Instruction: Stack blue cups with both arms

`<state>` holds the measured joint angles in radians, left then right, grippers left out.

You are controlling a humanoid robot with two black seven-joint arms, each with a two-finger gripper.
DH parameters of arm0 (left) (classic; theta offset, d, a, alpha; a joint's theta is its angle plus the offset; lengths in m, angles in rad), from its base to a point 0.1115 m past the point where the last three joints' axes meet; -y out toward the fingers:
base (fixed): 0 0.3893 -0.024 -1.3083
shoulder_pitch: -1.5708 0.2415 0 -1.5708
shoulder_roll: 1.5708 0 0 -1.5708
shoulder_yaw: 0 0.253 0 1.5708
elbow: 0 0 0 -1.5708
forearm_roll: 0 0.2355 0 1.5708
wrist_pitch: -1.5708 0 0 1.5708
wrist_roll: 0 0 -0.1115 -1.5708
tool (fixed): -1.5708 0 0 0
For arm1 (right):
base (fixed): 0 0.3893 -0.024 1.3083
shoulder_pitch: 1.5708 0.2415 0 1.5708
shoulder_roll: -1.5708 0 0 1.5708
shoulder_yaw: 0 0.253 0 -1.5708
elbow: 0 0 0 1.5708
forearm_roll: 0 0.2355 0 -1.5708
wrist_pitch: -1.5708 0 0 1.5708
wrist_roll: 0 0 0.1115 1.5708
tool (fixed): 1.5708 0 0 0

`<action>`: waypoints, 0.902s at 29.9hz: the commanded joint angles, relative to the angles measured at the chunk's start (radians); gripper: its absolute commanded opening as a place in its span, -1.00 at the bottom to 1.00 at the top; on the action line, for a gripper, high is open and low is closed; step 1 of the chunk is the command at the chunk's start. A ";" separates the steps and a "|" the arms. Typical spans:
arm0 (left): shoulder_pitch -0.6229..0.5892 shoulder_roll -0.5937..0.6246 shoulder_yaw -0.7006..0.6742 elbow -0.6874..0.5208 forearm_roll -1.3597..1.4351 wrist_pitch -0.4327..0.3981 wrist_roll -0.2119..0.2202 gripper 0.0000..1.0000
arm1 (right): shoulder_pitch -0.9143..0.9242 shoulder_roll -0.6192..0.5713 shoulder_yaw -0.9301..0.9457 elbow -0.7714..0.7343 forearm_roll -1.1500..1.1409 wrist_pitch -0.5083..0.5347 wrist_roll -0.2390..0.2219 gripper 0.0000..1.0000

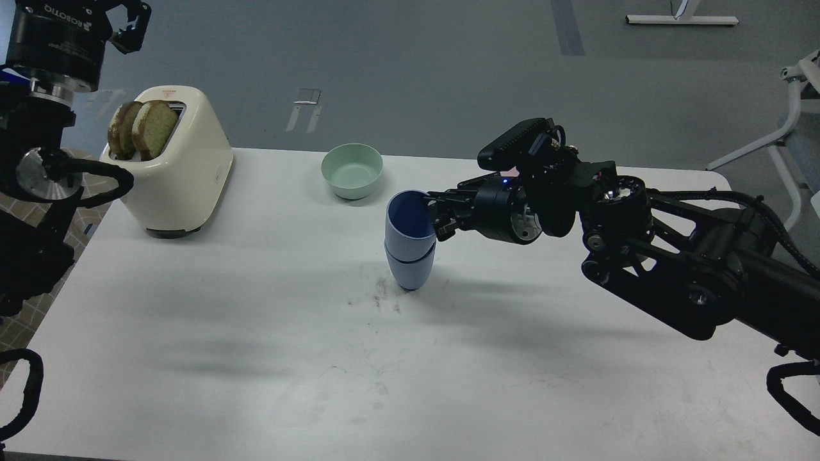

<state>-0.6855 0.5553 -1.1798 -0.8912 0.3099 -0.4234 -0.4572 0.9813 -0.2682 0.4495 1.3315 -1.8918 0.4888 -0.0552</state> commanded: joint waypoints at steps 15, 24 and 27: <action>0.001 -0.002 0.000 0.000 0.000 0.000 0.000 0.95 | -0.020 0.011 0.009 -0.012 -0.003 0.000 -0.002 0.98; 0.000 -0.003 -0.001 0.000 0.000 -0.001 0.000 0.95 | -0.029 0.012 0.064 -0.009 0.008 0.000 0.000 1.00; 0.001 -0.003 -0.001 0.000 0.000 -0.001 0.000 0.95 | -0.030 0.014 0.179 -0.015 0.010 0.000 -0.002 1.00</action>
<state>-0.6843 0.5523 -1.1812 -0.8912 0.3099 -0.4242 -0.4572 0.9525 -0.2553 0.5365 1.3216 -1.8834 0.4887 -0.0557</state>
